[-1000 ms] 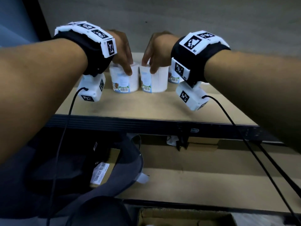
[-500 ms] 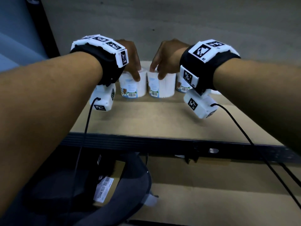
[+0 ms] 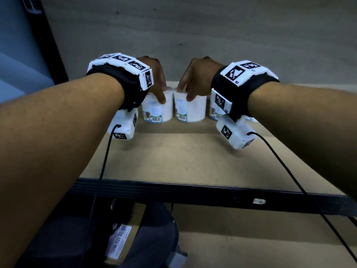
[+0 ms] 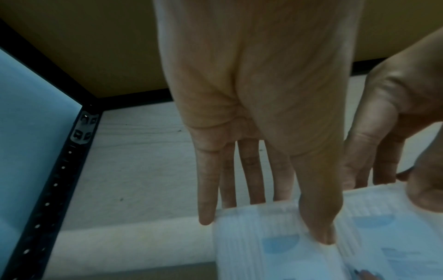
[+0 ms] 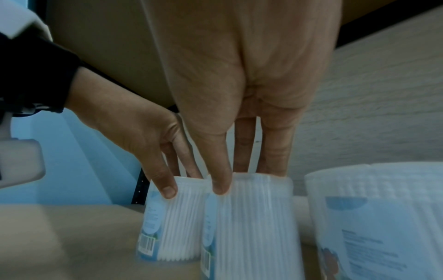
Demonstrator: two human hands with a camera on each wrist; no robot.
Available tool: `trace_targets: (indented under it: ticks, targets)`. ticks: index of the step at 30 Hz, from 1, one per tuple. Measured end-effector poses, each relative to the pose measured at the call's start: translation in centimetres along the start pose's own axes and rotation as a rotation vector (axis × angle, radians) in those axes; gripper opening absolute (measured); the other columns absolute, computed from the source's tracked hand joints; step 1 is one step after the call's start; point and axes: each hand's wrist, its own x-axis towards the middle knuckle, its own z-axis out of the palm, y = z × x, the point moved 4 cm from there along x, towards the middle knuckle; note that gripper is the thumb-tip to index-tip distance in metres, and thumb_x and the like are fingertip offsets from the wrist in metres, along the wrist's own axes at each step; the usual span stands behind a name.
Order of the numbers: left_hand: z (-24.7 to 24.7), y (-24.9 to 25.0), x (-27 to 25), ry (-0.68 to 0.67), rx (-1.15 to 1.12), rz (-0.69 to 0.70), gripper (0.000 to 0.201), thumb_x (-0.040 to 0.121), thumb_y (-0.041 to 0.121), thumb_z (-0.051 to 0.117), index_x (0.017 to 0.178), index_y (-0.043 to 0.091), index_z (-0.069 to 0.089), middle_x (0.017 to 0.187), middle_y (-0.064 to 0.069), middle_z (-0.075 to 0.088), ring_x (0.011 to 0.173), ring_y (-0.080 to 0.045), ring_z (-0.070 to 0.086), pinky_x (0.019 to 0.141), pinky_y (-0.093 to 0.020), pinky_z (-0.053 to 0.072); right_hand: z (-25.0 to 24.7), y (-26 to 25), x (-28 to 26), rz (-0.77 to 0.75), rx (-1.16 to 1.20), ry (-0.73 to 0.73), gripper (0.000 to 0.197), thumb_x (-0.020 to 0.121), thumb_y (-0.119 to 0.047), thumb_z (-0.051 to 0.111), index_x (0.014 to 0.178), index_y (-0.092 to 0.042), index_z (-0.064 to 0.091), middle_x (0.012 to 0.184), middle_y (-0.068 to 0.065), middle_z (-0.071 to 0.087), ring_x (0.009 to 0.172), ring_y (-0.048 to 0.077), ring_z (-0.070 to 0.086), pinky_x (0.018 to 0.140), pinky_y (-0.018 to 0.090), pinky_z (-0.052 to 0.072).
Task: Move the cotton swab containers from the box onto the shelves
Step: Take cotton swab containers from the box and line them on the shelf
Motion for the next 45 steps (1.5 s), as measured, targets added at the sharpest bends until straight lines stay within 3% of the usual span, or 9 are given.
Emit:
trace_targets:
  ticks: [12, 18, 20, 23, 25, 32, 38, 41, 45]
  targets:
    - [0.2, 0.1, 1.1, -0.004, 0.021, 0.01, 0.044, 0.071, 0.04, 0.084, 0.111, 0.024, 0.075, 0.099, 0.008, 0.065, 0.063, -0.004, 0.051, 0.053, -0.013, 0.039, -0.1, 0.6, 1.0, 0.009, -0.029, -0.033, 0.041, 0.076, -0.016, 0.08, 0.115, -0.027, 0.074, 0.101, -0.011, 0.068, 0.097, 0.005, 0.059, 0.079, 0.015, 0.039]
    - [0.3, 0.2, 0.5, 0.025, 0.04, 0.029, 0.043, 0.072, 0.041, 0.083, 0.111, 0.023, 0.075, 0.111, 0.006, 0.069, 0.08, -0.012, 0.057, 0.056, -0.013, 0.041, 0.1, 0.7, 1.1, 0.024, -0.021, -0.016, 0.039, 0.076, -0.014, 0.079, 0.114, -0.026, 0.074, 0.097, -0.01, 0.067, 0.09, 0.005, 0.057, 0.076, 0.018, 0.039]
    - [0.4, 0.5, 0.3, 0.04, 0.041, 0.048, 0.042, 0.073, 0.041, 0.082, 0.11, 0.022, 0.076, 0.111, 0.006, 0.07, 0.08, -0.013, 0.059, 0.063, -0.019, 0.047, 0.0, 0.8, 1.0, 0.032, -0.035, -0.023, 0.038, 0.076, -0.013, 0.079, 0.112, -0.025, 0.075, 0.098, -0.009, 0.069, 0.089, 0.006, 0.057, 0.076, 0.018, 0.04]
    - [0.6, 0.9, 0.3, 0.057, 0.047, 0.074, 0.044, 0.072, 0.043, 0.081, 0.11, 0.022, 0.076, 0.113, 0.006, 0.072, 0.096, -0.016, 0.065, 0.09, -0.027, 0.051, -0.2, 1.0, 0.8, 0.038, -0.038, -0.03, 0.038, 0.076, -0.013, 0.079, 0.111, -0.025, 0.075, 0.102, -0.008, 0.07, 0.093, 0.007, 0.059, 0.078, 0.018, 0.04]
    - [0.6, 1.0, 0.3, 0.058, 0.053, 0.073, 0.044, 0.073, 0.043, 0.081, 0.111, 0.022, 0.076, 0.115, 0.006, 0.071, 0.103, -0.018, 0.064, 0.094, -0.03, 0.05, -0.2, 1.1, 0.7, 0.036, -0.034, -0.025, 0.038, 0.076, -0.013, 0.079, 0.112, -0.025, 0.075, 0.104, -0.008, 0.07, 0.101, 0.01, 0.062, 0.078, 0.017, 0.039]
    - [1.5, 1.0, -0.3, 0.098, 0.05, 0.073, 0.045, 0.075, 0.03, 0.079, 0.118, 0.019, 0.071, 0.122, 0.0, 0.066, 0.109, -0.021, 0.061, 0.093, -0.029, 0.049, -0.1, 1.2, -0.7, 0.001, -0.01, 0.009, 0.041, 0.079, -0.019, 0.078, 0.118, -0.028, 0.072, 0.113, -0.004, 0.07, 0.105, 0.014, 0.064, 0.082, 0.016, 0.04]
    - [-0.4, 2.8, -2.9, 0.118, 0.045, 0.086, 0.052, 0.078, 0.035, 0.076, 0.127, 0.026, 0.064, 0.13, 0.003, 0.06, 0.118, -0.019, 0.055, 0.095, -0.027, 0.045, -2.3, 2.7, -4.2, 0.008, -0.057, 0.068, 0.04, 0.083, -0.018, 0.074, 0.121, -0.028, 0.069, 0.125, -0.003, 0.061, 0.117, 0.016, 0.055, 0.089, 0.02, 0.04]
    - [-1.9, 4.6, -4.6, 0.074, 0.037, 0.115, 0.05, 0.079, 0.037, 0.075, 0.127, 0.028, 0.063, 0.128, 0.006, 0.062, 0.117, -0.016, 0.056, 0.091, -0.023, 0.042, -3.6, 3.4, -6.3, 0.05, -0.055, 0.039, 0.04, 0.082, -0.02, 0.076, 0.121, -0.029, 0.069, 0.123, -0.004, 0.063, 0.114, 0.016, 0.057, 0.089, 0.02, 0.041]
    - [-3.2, 7.6, -6.9, 0.082, 0.065, 0.154, 0.046, 0.079, 0.038, 0.073, 0.124, 0.032, 0.064, 0.124, 0.01, 0.062, 0.113, -0.014, 0.056, 0.093, -0.027, 0.047, -5.0, 4.5, -10.1, 0.076, -0.06, 0.045, 0.037, 0.081, -0.026, 0.076, 0.117, -0.033, 0.07, 0.12, -0.006, 0.064, 0.11, 0.015, 0.058, 0.088, 0.02, 0.043]
